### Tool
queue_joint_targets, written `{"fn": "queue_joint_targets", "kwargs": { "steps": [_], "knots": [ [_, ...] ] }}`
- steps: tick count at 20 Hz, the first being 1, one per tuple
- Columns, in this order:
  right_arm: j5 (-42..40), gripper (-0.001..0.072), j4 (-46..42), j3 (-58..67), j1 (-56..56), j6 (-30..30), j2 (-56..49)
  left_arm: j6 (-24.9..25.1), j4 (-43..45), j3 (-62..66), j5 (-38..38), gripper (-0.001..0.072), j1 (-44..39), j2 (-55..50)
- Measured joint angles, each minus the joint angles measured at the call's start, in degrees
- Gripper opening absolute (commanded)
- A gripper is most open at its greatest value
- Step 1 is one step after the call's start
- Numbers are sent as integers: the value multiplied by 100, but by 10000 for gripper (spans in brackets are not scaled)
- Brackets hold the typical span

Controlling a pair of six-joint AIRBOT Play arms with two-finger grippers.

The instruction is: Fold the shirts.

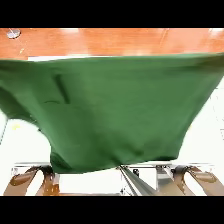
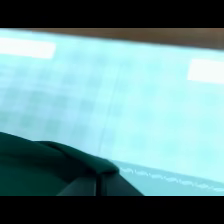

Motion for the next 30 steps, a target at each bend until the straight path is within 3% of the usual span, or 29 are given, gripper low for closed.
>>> {"fn": "queue_joint_targets", "kwargs": {
  "steps": [7, 11, 16, 19, 24, 27, 28, 29, 30],
  "knots": [
    [-1360, 24, 317, -525, 0, -197, -2544, -7, -409, -98, 1209, 17, -577, -2634],
    [-1989, 24, 516, 94, 0, -151, -4079, -374, -476, 356, 1917, 17, -754, -4004],
    [-2079, 25, 739, 1191, -2, 9, -5447, -717, -562, 713, 2166, 18, -826, -5056],
    [-1803, 25, 918, 1449, -35, 26, -5742, -680, -599, 820, 1775, 18, -778, -5178],
    [-726, 25, 1027, 1471, -195, -245, -5893, 7, -439, 774, 15, 18, -612, -5038],
    [-376, 25, 1003, 1174, -225, -339, -5914, 170, -330, 308, -511, 18, -629, -5018],
    [-319, 91, 992, 1043, -234, -365, -5925, 201, -310, 105, -601, 35, -645, -5016],
    [-254, 431, 988, 931, -236, -385, -5932, 234, -289, -74, -649, 282, -656, -5016],
    [-205, 622, 988, 850, -240, -402, -5941, 243, -269, -236, -702, 704, -662, -5018]
  ]
}}
